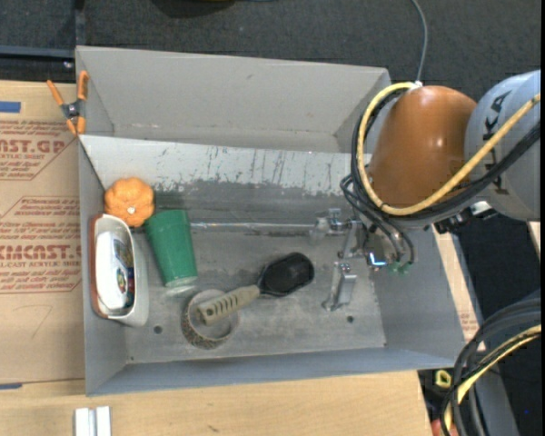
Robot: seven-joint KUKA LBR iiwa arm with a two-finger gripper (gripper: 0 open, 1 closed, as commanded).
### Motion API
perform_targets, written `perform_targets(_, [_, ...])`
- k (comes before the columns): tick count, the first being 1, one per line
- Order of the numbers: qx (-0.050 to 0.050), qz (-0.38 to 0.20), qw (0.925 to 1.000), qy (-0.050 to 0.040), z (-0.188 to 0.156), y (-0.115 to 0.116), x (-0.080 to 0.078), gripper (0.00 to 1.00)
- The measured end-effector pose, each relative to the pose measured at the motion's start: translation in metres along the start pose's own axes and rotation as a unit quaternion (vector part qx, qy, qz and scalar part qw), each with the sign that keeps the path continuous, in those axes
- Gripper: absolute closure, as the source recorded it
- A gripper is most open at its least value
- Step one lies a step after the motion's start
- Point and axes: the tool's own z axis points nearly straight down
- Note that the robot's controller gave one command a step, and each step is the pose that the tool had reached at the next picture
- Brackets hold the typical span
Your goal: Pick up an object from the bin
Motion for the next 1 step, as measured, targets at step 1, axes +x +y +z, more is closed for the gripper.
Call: perform_targets(1, [0.000,0.000,1.0000,-0.0042,-0.0046,-0.0001,-0.0016,0.00])
